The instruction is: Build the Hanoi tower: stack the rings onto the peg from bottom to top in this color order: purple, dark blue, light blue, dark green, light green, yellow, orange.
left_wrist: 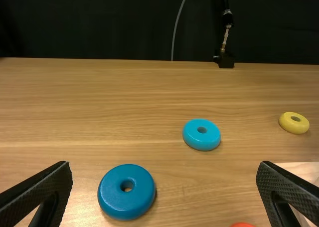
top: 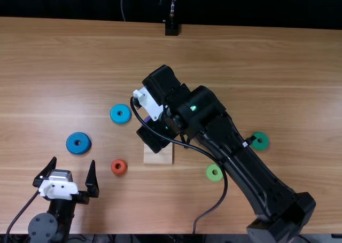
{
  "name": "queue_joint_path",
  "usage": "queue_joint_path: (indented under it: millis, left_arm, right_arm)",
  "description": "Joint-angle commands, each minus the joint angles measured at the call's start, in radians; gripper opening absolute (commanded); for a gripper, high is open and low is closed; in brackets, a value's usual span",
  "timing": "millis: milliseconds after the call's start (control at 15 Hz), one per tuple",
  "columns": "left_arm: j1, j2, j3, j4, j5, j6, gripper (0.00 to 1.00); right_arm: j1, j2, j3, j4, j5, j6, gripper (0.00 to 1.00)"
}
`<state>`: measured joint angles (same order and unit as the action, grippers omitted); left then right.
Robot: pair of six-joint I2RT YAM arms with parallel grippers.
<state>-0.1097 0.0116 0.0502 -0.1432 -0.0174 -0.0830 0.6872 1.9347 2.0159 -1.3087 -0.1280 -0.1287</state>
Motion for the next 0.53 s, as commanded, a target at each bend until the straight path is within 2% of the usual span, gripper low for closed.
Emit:
queue_joint_path:
  millis: [0,467]
  left_arm:
    - [0.01,-0.012,-0.044,-0.013,0.008,0.004,1.0]
    - [0.01,-0.012,-0.044,-0.013,0.008,0.004,1.0]
  right_arm:
    - [0.008,0.018,0.009,0.002,-0.014,0.002,0.0]
    - [0.003,0.026,0.009,-0.003,-0.016,-0.006,0.0]
